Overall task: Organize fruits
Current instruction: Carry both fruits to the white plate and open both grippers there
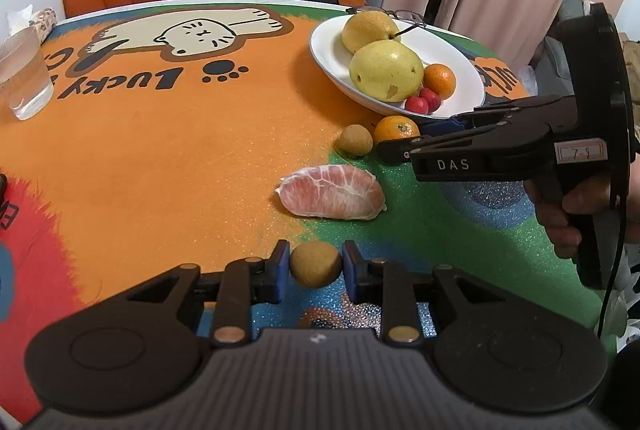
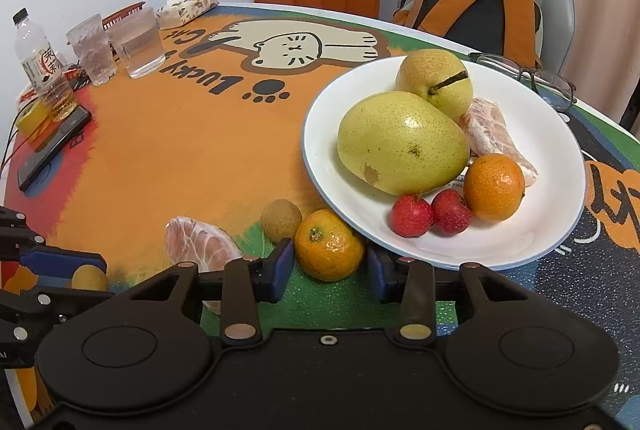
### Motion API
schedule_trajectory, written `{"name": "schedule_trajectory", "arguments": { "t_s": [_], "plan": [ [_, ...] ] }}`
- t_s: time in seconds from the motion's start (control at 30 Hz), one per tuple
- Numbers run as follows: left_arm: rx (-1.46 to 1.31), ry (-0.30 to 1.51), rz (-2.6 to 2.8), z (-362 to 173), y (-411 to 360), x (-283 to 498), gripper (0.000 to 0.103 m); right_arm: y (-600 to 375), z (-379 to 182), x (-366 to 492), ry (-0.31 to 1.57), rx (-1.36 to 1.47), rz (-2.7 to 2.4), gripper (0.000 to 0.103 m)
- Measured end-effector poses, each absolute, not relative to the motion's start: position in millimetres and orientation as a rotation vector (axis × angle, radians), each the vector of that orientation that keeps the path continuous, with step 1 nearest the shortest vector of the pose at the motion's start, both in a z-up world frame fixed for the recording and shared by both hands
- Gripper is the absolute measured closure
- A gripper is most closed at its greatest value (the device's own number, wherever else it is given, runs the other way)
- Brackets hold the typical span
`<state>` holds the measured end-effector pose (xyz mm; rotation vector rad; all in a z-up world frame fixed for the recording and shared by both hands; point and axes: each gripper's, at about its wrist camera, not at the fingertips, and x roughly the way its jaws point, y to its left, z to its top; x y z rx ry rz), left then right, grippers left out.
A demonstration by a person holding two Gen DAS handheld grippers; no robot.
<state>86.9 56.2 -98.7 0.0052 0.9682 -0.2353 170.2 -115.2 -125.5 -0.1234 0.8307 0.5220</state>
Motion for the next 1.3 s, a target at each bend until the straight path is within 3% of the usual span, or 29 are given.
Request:
{"name": "schedule_trajectory", "arguments": {
  "t_s": [1.3],
  "plan": [
    [-0.001,0.861,-0.336,-79.9,-27.0,128.1,0.077,-225.0,-79.8,152.4,0.875,-0.162,0.515,0.064]
  ]
}}
